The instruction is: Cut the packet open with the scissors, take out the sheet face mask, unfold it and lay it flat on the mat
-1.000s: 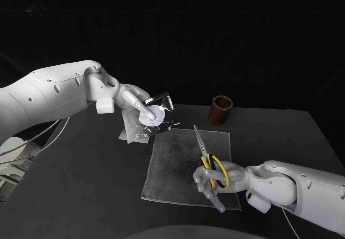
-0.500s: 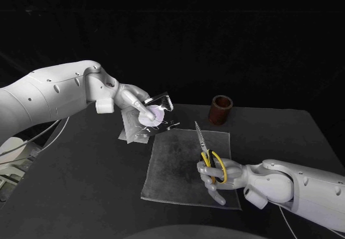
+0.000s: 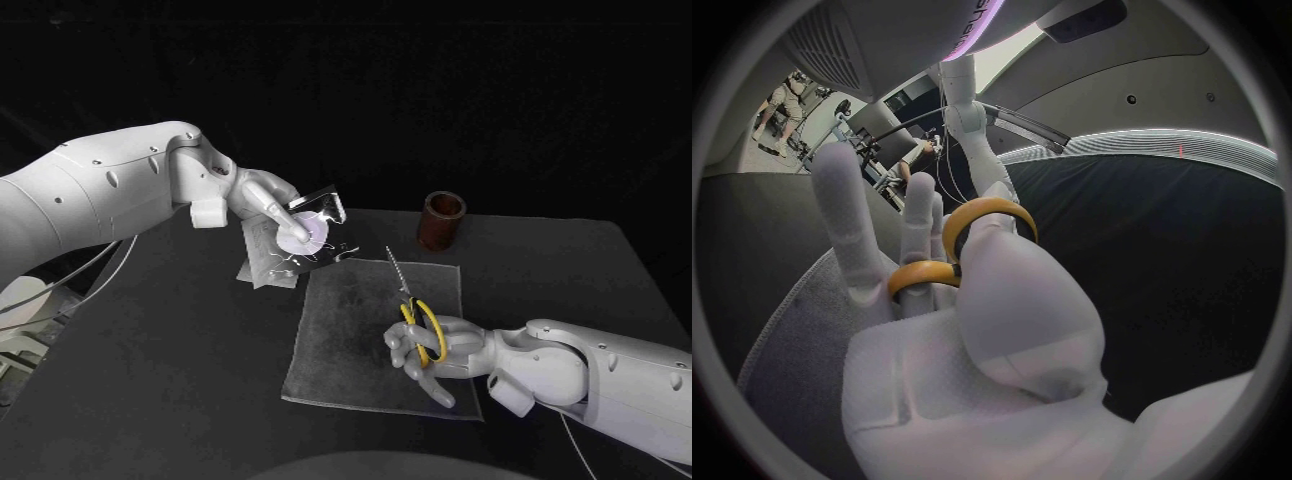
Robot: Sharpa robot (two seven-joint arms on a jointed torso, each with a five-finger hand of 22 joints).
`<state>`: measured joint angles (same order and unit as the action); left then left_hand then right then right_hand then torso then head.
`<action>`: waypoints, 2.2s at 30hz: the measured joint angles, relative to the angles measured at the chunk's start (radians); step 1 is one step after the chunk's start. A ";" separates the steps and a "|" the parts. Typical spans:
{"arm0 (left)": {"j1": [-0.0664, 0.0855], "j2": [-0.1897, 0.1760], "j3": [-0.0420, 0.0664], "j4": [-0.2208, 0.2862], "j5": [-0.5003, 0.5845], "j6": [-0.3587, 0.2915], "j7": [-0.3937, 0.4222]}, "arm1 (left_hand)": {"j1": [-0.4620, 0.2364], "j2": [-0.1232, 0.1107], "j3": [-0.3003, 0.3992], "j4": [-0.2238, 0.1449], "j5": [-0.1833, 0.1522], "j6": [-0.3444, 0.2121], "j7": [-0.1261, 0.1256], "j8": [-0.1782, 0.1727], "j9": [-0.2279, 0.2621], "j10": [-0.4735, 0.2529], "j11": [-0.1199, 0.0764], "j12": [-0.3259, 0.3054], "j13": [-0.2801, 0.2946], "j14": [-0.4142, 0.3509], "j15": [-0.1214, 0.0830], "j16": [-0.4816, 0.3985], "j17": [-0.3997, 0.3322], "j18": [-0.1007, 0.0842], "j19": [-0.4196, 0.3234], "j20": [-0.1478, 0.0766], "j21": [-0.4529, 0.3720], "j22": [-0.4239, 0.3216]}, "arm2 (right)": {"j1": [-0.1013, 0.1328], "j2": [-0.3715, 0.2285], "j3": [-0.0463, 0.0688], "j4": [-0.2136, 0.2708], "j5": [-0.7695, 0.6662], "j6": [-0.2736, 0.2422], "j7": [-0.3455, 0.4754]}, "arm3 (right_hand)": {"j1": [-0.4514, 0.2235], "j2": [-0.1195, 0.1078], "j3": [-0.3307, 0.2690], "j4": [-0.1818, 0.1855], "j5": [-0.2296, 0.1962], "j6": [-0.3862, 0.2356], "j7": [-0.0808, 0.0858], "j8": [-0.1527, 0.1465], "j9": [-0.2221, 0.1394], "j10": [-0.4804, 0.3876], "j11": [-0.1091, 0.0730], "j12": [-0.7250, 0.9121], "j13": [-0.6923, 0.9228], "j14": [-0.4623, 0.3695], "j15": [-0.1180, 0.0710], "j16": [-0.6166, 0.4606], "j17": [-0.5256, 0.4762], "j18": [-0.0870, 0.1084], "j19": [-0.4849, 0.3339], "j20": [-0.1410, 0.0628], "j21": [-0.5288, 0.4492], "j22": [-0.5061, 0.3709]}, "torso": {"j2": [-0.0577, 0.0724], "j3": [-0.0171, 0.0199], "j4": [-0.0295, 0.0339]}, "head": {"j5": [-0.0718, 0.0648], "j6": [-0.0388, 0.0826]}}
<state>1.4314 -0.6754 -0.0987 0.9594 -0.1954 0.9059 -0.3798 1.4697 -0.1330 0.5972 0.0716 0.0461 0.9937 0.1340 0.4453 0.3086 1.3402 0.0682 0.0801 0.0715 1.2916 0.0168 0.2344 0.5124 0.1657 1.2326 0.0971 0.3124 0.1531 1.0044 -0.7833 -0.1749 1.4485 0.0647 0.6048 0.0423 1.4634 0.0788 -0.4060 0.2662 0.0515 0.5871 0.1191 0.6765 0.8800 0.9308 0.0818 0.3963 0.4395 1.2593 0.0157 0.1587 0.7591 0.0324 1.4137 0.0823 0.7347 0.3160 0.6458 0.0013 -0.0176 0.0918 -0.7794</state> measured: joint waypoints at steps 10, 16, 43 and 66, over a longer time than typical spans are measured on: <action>0.000 -0.002 0.000 0.000 -0.002 0.000 0.000 | 0.000 0.000 0.000 0.000 0.000 0.000 0.000 0.000 0.000 0.000 0.000 0.000 0.000 0.000 0.000 0.000 0.000 -0.004 0.000 0.000 0.000 0.000 | -0.008 0.001 0.000 -0.006 0.016 0.045 -0.021 | 0.007 0.007 -0.013 -0.017 0.000 -0.071 -0.035 -0.081 -0.038 -0.209 0.018 -0.075 -0.065 -0.142 0.021 -0.094 -0.074 0.104 0.045 0.019 0.142 0.186 | 0.000 -0.0002 0.0005 | -0.002 0.001; 0.000 -0.002 0.000 0.001 -0.003 0.000 0.000 | 0.001 0.000 0.000 0.000 -0.003 0.000 0.000 -0.001 0.000 0.000 0.000 0.000 0.000 0.000 0.000 0.000 -0.001 -0.005 0.000 0.000 0.000 0.000 | -0.020 0.002 0.001 -0.009 0.035 0.079 -0.036 | 0.025 0.025 -0.005 -0.036 0.000 -0.065 -0.022 -0.085 -0.043 -0.298 -0.008 -0.072 -0.074 -0.191 0.022 -0.094 -0.107 0.115 0.048 0.016 0.209 0.276 | 0.000 -0.0002 0.0005 | -0.001 0.000; 0.000 -0.008 -0.001 0.009 -0.008 -0.005 0.002 | -0.004 0.004 0.006 -0.006 0.000 0.000 0.000 0.000 0.000 0.002 -0.002 0.000 0.000 -0.002 0.002 0.000 0.002 -0.003 0.000 0.000 -0.001 0.001 | -0.043 0.017 0.005 -0.024 0.094 0.160 -0.075 | -0.018 -0.164 0.386 0.020 0.000 -0.119 -0.044 -0.127 -0.060 -0.648 -0.030 0.039 -0.144 -0.579 0.053 -0.069 -0.351 0.081 0.018 0.074 0.145 0.146 | 0.000 0.0003 0.0000 | 0.002 -0.002; 0.000 -0.012 -0.002 0.010 -0.014 -0.017 0.002 | -0.007 0.001 0.006 -0.006 -0.003 -0.001 -0.001 -0.002 0.000 0.002 -0.002 0.000 0.000 0.002 -0.002 0.000 0.002 -0.001 0.000 0.000 0.004 0.002 | -0.044 0.005 0.016 0.009 0.058 0.046 0.058 | -0.025 -0.132 0.390 -0.011 0.000 0.058 0.008 -0.168 -0.139 -0.246 0.031 0.099 -0.301 -0.258 0.127 -0.037 -0.453 0.139 -1.219 0.213 -0.706 -0.289 | 0.000 0.0003 0.0000 | 0.002 0.001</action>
<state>1.4312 -0.6870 -0.1009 0.9694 -0.2098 0.8893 -0.3776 1.4627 -0.1320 0.6029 0.0659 0.0434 0.9930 0.1335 0.4436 0.3086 1.3419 0.0664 0.0801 0.0714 1.2936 0.0151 0.2344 0.5143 0.1650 1.2326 0.0971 0.3163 0.1549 0.9603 -0.7784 -0.1592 1.4578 0.1223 0.6510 0.1001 1.4380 -0.0534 -0.0164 0.2549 0.0519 0.6452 0.1269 0.5084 0.7412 0.6844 0.1124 0.4955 0.1387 1.0018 0.1428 0.1219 0.3061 0.1711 0.1943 0.2954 0.0282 0.0268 0.6455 0.0016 -0.0176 0.0938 -0.7784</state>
